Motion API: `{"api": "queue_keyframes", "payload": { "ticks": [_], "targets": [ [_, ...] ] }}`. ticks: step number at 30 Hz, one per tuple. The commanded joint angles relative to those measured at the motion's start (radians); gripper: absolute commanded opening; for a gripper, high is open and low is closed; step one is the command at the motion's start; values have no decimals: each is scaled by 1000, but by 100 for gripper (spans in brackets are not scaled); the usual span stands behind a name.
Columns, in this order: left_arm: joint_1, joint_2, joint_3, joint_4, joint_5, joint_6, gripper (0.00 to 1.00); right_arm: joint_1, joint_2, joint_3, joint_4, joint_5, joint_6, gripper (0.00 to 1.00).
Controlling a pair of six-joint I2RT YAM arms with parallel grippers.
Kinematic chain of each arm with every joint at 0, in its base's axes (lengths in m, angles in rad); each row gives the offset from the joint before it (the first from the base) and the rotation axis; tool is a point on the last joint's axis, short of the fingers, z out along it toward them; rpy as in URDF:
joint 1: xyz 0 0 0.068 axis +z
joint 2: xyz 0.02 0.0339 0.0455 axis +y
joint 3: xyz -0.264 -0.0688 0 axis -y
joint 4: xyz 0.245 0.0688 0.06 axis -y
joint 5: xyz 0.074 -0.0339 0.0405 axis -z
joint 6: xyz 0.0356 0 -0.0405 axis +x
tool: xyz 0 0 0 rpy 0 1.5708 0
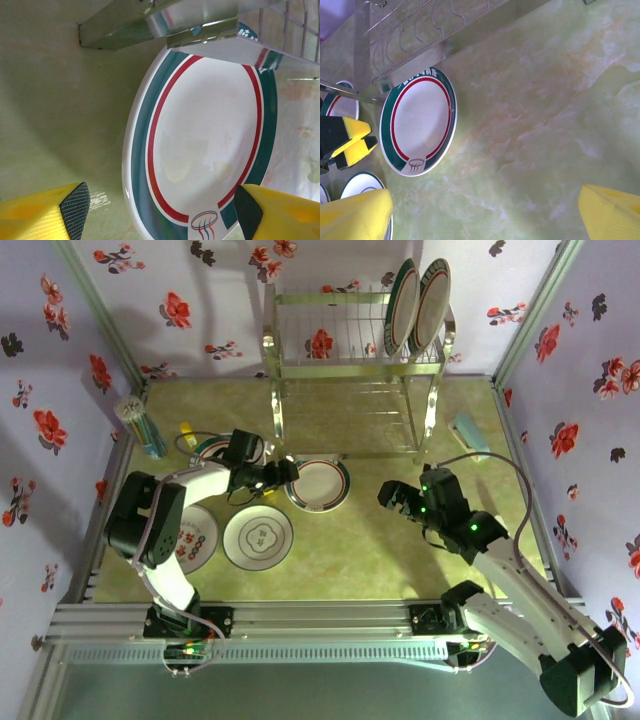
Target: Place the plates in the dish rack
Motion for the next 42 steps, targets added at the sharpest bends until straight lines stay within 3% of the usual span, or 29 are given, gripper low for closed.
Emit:
{"api": "queue_keyframes", "payload": {
  "ticks": [1,20,42],
  "targets": [
    [-14,26,37,9,17,-17,79,-9,-17,-14,-19,8,19,96],
    [-45,91,48,95,19,-84,72,-27,-39,-22,-34,7,14,96],
    [-72,89,-1,164,-8,-160,44,-44,-54,-34,-39,4,13,96]
  ]
}}
